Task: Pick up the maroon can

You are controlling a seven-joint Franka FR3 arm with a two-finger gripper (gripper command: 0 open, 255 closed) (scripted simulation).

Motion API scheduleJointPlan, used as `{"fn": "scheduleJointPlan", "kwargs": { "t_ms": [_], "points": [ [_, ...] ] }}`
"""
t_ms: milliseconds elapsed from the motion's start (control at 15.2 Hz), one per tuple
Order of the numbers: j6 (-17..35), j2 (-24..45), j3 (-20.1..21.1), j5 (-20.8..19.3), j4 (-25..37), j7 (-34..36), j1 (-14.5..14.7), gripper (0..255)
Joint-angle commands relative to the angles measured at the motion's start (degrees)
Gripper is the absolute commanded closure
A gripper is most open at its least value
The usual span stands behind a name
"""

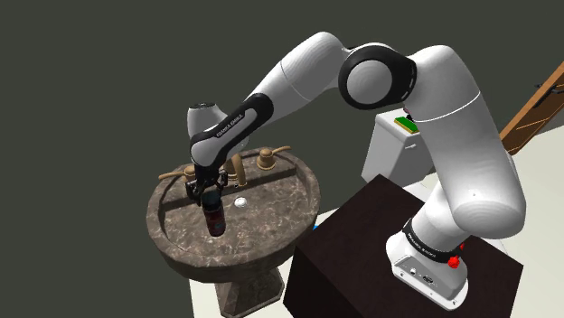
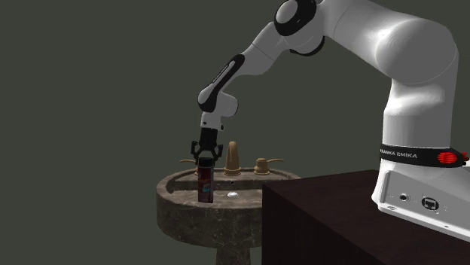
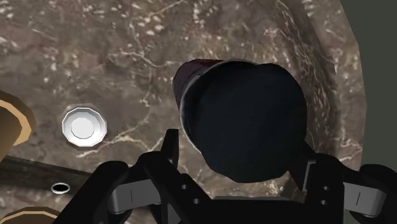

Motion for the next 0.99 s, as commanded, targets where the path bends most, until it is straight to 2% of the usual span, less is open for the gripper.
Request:
{"fn": "scheduleJointPlan", "kwargs": {
  "t_ms": [0,264,924],
  "points": [
    [0.0,0.1,0.0,0.0,-0.1,0.0,0.0,255],
    [-0.2,0.2,0.0,0.0,0.1,0.0,0.0,255],
    [-4.6,-5.5,0.7,0.6,-1.0,0.5,-0.6,255]
  ]
}}
